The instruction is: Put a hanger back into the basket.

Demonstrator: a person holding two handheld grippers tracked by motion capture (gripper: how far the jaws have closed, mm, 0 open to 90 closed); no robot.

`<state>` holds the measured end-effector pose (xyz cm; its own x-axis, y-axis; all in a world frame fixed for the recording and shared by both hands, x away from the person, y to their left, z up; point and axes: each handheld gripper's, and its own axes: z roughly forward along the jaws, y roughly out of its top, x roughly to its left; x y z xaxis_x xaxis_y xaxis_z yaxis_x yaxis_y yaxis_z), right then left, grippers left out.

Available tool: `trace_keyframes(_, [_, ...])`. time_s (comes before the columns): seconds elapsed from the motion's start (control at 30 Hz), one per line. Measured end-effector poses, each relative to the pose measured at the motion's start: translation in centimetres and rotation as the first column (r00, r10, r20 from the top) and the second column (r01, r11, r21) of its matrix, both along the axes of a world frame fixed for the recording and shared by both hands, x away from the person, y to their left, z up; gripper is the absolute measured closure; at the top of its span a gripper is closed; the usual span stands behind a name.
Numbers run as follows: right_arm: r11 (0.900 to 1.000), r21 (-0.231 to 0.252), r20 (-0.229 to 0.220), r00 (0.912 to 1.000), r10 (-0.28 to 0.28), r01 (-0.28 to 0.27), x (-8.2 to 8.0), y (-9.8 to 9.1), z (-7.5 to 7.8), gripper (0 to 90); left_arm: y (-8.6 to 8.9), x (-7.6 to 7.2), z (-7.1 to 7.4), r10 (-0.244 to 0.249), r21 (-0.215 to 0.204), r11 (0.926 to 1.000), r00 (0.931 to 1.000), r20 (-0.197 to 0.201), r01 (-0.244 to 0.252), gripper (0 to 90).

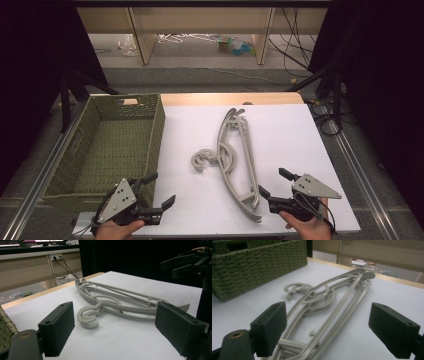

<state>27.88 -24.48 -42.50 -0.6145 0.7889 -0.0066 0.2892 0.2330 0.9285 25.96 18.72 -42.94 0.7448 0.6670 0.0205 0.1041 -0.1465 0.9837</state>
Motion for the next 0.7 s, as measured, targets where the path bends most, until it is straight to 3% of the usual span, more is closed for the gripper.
trace_keyframes(0.1, [0.9976, -0.061, -0.044, 0.9985, 0.032, -0.034, 0.8, 1.1, 0.3, 15.7, 0.0, 0.1, 0.0, -0.007, -0.002, 1.0, 0.9999, 0.012, 0.007, 15.8])
trace_keyframes(0.13, [0.9976, -0.061, -0.044, 0.9985, 0.032, -0.034, 0.8, 1.1, 0.3, 15.7, 0.0, 0.1, 0.0, -0.007, -0.002, 1.0, 0.9999, 0.012, 0.007, 15.8])
trace_keyframes(0.17, [0.9928, -0.102, -0.065, 0.9963, 0.056, -0.063, 1.3, 2.0, 0.5, 16.3, 0.0, 0.1, 0.0, -0.003, 0.007, 1.0, 1.0, 0.009, 0.002, 15.8])
trace_keyframes(0.23, [0.9913, -0.109, -0.069, 0.9954, 0.067, -0.074, 1.5, 2.4, 0.5, 18.6, 0.0, 0.1, 0.0, -0.003, 0.006, 1.0, 1.0, 0.008, 0.003, 15.8])
trace_keyframes(0.27, [0.9845, -0.126, -0.095, 0.9893, 0.111, -0.123, 1.7, 3.5, 0.6, 21.9, 0.0, 0.1, 0.0, -0.002, 0.007, 1.0, 1.0, 0.008, 0.002, 15.8])
trace_keyframes(0.3, [0.9845, -0.126, -0.095, 0.9893, 0.111, -0.123, 1.7, 3.5, 0.6, 21.9, 0.0, 0.1, 0.0, -0.002, 0.007, 1.0, 1.0, 0.008, 0.002, 15.8])
trace_keyframes(0.4, [0.9701, -0.176, -0.157, 0.9776, 0.14, -0.167, 2.3, 5.3, 0.3, 22.7, 0.0, 0.1, 0.0, -0.002, 0.007, 1.0, 0.9999, 0.011, 0.001, 15.8])
trace_keyframes(0.43, [0.9701, -0.176, -0.157, 0.9776, 0.14, -0.167, 2.3, 5.3, 0.3, 22.7, 0.0, 0.1, 0.0, -0.002, 0.007, 1.0, 0.9999, 0.011, 0.001, 15.8])
trace_keyframes(0.5, [0.9593, -0.204, -0.229, 0.9622, 0.147, -0.195, 3.3, 6.8, -0.4, 24.6, 0.0, 0.1, 0.0, -0.003, 0.008, 1.0, 1.0, 0.009, 0.003, 15.8])
trace_keyframes(0.6, [0.9542, -0.225, -0.249, 0.9584, 0.139, -0.197, 3.8, 7.3, -0.7, 24.4, 0.0, 0.0, 0.0, -0.001, 0.005, 1.0, 1.0, 0.004, 0.001, 15.8])
trace_keyframes(0.7, [0.938, -0.27, -0.315, 0.9406, 0.127, -0.217, 4.9, 9.0, -1.2, 24.9, 0.0, 0.1, 0.0, -0.002, 0.008, 1.0, 1.0, 0.009, 0.002, 15.8])
